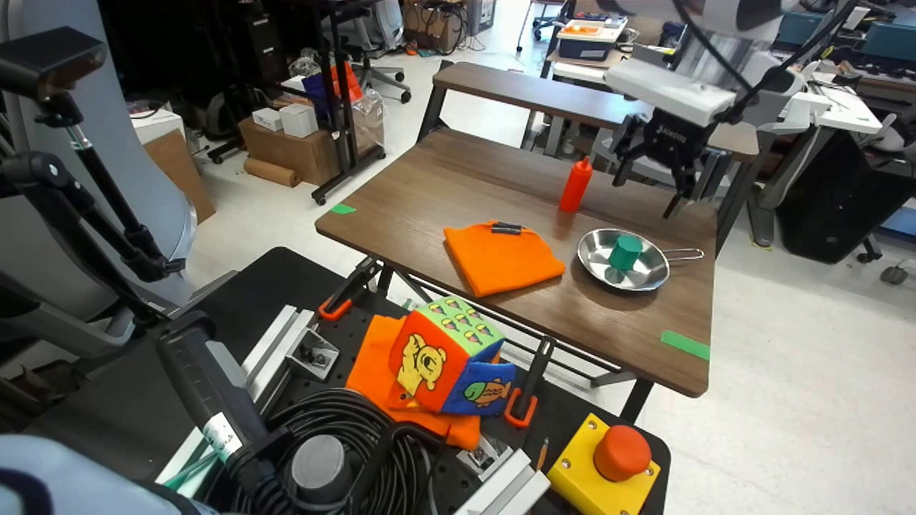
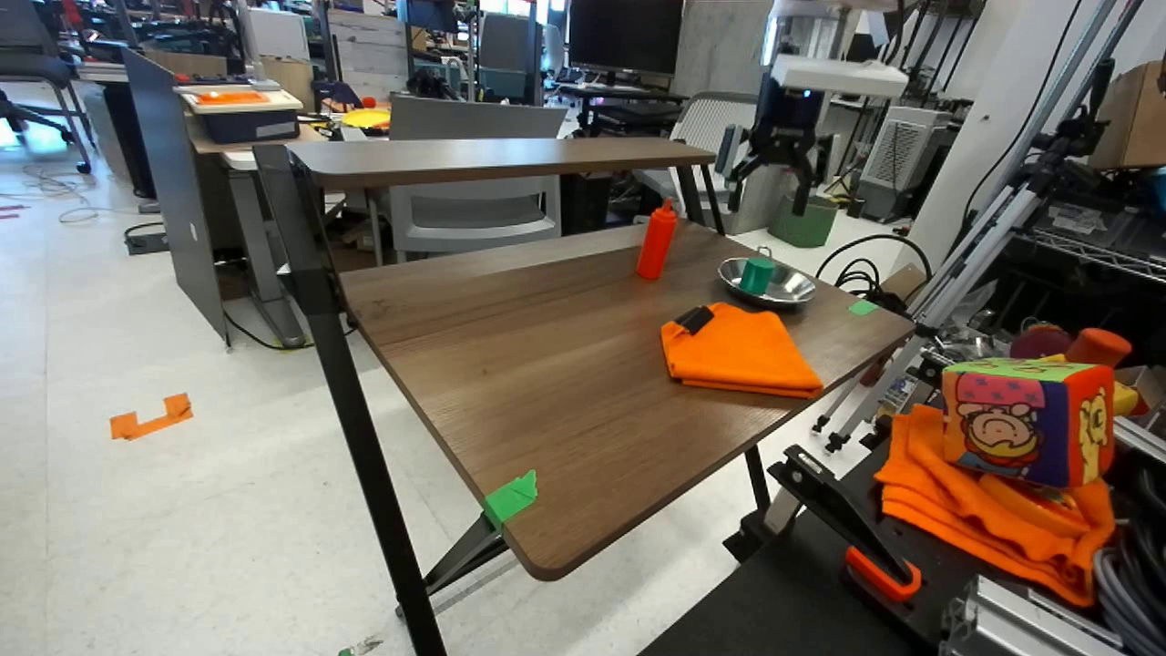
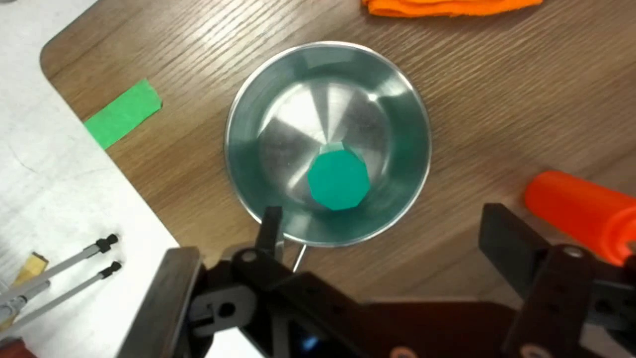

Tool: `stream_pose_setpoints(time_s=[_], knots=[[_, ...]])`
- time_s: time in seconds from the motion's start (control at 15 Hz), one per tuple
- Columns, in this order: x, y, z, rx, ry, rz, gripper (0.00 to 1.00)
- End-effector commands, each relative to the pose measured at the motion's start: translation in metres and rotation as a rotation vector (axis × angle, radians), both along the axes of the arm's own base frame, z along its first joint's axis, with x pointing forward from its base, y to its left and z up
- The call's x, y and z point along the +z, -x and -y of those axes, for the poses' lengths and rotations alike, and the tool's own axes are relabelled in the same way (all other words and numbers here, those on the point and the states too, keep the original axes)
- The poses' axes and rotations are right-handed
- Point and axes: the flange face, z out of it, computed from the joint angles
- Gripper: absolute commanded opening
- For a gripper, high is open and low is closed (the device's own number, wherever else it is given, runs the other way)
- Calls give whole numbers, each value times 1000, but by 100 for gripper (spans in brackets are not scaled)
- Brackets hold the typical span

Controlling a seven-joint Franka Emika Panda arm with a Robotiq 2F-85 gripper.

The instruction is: Put the green block on the silver pan

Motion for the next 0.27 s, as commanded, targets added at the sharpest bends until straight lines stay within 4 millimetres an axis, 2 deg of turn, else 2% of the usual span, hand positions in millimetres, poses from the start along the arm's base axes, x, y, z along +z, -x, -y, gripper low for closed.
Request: stream_pose_setpoints(time_s=[0.0, 0.07, 0.2], knots=[[65, 43, 9, 97, -77, -61, 100], [75, 54, 13, 132, -94, -127, 100], [79, 66, 18, 138, -93, -259, 100]])
